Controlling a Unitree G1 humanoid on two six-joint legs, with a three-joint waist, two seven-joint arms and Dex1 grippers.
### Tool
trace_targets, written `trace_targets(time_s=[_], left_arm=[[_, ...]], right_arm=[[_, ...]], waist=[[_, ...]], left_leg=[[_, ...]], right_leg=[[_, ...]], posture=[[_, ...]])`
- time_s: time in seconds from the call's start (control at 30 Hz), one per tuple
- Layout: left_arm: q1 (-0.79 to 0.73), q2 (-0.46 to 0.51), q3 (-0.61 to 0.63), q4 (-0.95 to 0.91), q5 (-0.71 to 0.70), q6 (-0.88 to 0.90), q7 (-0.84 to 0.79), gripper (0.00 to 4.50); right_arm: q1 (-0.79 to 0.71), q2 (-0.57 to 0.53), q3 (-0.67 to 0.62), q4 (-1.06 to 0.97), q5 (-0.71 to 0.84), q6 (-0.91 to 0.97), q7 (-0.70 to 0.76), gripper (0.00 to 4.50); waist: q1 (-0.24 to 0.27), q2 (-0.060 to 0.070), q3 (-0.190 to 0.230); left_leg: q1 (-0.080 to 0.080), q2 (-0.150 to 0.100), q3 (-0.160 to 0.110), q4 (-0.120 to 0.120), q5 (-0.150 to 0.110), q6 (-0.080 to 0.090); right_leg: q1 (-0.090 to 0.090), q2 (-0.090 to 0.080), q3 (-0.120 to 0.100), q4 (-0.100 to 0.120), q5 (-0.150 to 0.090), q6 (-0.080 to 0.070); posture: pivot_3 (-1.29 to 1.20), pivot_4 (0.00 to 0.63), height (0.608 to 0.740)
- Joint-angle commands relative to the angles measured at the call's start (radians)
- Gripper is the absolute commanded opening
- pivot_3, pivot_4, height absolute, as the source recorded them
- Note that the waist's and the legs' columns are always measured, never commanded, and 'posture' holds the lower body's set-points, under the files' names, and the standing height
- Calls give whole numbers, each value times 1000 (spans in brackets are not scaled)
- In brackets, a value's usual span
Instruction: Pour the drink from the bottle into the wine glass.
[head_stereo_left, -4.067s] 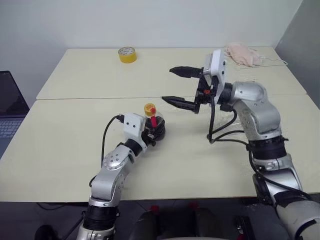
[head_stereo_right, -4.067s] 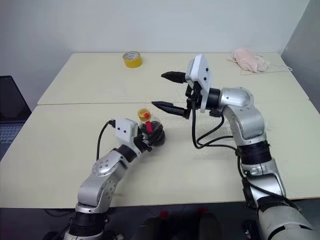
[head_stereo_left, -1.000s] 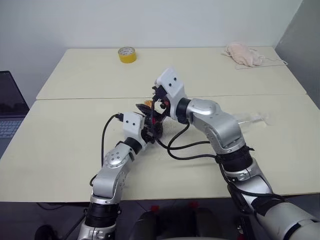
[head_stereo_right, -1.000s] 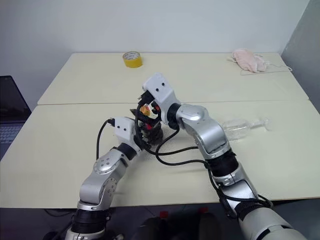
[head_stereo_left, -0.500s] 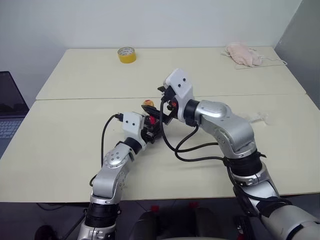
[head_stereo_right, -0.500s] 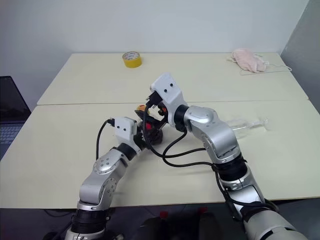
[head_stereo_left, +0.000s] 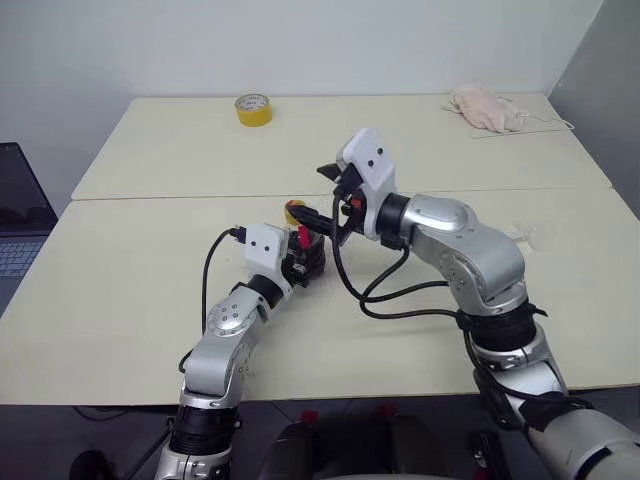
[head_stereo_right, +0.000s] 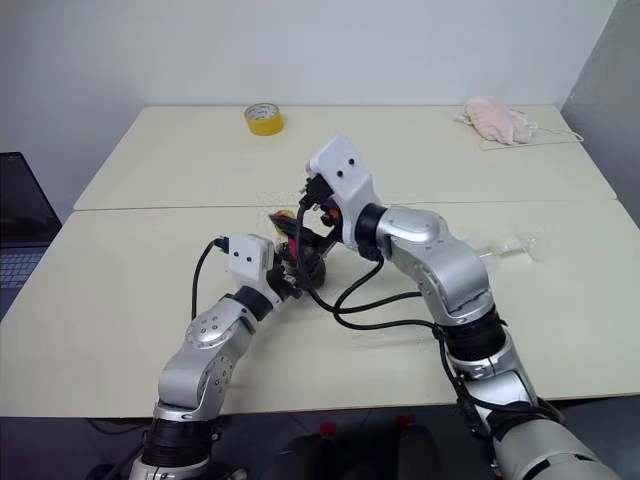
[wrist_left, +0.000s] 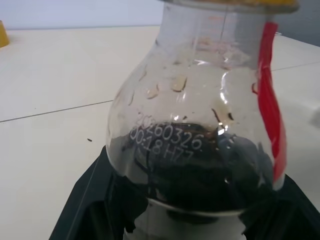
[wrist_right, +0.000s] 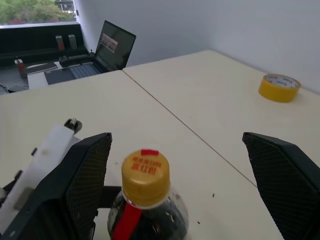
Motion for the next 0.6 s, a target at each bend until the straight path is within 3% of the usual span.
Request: trace_targets(time_s=[0.03, 0.3, 0.6], left_arm=[[-1, 4, 9, -18, 1, -28, -4, 2606], [-5, -2, 6, -9, 4, -34, -6, 2606], [-2, 0, 11, -15, 4, -33, 0, 2606]], right_arm=[[-33, 20, -3, -34, 18, -20, 3, 4474], [-103, 124, 56, 130, -58, -85, -52, 4474], [-123, 140, 63, 228, -100, -132, -51, 4474]], waist=[[0, 0, 0], [-2, 0, 0], [-2, 0, 0]], left_leg=[[0, 0, 0, 0, 0, 0], [0, 0, 0, 0, 0, 0], [0, 0, 0, 0, 0, 0]], right_leg=[[0, 0, 0, 0, 0, 0], [0, 0, 0, 0, 0, 0], [0, 0, 0, 0, 0, 0]], posture=[[0, 150, 740], [0, 150, 740], [0, 150, 740]])
